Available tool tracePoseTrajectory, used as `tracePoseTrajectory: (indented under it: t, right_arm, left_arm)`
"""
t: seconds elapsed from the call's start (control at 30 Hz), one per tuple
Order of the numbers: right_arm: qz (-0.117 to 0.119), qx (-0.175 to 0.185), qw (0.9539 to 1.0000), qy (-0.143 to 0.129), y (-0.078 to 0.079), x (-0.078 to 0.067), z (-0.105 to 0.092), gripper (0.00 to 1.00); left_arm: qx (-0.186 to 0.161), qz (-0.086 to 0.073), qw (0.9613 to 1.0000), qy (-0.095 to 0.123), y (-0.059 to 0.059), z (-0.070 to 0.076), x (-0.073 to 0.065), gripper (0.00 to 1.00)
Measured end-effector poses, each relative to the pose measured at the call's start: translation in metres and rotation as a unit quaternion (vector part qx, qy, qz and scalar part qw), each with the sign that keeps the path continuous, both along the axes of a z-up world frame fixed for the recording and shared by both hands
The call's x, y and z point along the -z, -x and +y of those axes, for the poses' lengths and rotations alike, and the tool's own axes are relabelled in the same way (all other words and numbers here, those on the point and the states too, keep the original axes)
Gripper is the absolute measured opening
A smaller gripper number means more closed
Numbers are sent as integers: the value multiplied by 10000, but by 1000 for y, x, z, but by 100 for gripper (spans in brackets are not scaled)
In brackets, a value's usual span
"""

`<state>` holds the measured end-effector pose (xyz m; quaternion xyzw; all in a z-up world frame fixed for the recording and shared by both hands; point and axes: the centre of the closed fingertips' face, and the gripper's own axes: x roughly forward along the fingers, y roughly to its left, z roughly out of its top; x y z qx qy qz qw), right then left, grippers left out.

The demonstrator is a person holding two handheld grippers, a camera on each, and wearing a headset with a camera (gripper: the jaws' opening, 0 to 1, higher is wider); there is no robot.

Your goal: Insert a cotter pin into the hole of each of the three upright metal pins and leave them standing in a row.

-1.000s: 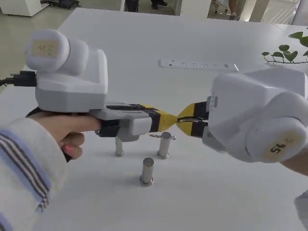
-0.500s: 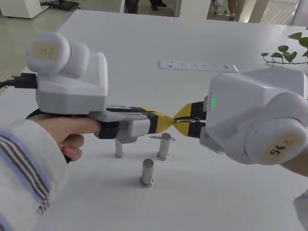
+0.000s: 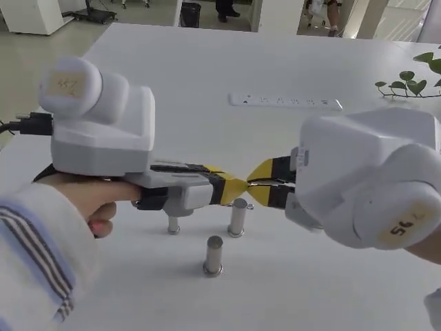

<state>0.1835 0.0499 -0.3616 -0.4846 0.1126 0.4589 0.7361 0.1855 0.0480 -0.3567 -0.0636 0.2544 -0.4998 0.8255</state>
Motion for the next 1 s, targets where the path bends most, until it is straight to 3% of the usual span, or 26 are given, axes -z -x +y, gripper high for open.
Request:
tracePoseTrajectory:
  t: [0.2, 0.3, 0.83, 1.0]
  right_arm:
    - [-15, 6, 10000, 41, 0, 2, 0, 0]
    - [85, 40, 10000, -34, 2, 2, -1, 0]
    - [129, 79, 9998, -149, 5, 4, -4, 0]
    - [414, 243, 9982, -362, 6, 6, -8, 6]
  left_arm:
    - [-25, -51, 9999, -97, 1, -1, 2, 0]
    - [-56, 50, 10000, -59, 2, -2, 2, 0]
    - [-80, -25, 9999, -110, 4, -3, 5, 0]
    - [-81, -152, 9997, -187, 3, -1, 5, 0]
